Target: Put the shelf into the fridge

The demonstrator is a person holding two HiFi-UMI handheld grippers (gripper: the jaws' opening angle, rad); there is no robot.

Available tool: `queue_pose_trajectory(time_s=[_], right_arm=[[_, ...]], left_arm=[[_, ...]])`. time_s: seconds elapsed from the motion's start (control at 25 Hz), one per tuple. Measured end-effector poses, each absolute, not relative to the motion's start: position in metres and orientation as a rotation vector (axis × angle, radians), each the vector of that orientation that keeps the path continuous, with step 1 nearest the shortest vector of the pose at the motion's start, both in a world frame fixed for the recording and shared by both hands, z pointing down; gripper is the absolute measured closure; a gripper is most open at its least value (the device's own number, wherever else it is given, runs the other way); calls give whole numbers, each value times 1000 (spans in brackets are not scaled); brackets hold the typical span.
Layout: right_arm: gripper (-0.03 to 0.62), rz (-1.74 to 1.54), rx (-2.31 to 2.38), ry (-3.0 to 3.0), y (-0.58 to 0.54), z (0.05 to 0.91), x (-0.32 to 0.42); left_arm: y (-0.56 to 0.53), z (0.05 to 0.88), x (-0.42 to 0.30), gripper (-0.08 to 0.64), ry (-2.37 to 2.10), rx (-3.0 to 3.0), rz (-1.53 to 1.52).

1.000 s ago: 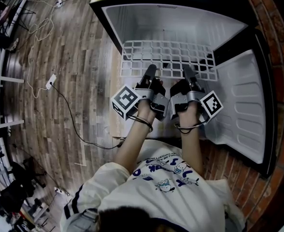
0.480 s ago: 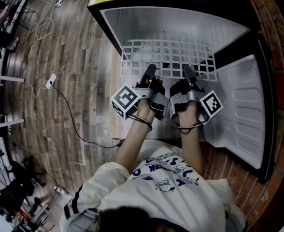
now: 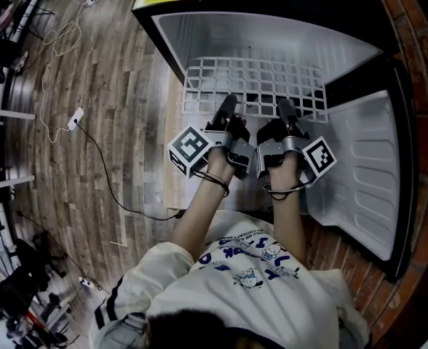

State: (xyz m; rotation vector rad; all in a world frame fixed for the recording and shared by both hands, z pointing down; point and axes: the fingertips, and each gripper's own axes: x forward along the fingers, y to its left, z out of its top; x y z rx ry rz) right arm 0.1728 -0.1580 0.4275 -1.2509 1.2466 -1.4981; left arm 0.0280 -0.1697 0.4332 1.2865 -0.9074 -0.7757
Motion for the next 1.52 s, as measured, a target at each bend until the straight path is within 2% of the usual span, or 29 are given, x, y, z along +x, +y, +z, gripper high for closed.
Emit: queue_pose_trajectory(time_s=[1.52], right_arm=[[549,-1500,-1223,1251,-157,434,172]], left_arm=[[-170,439,27,518,-921,1288,-786]])
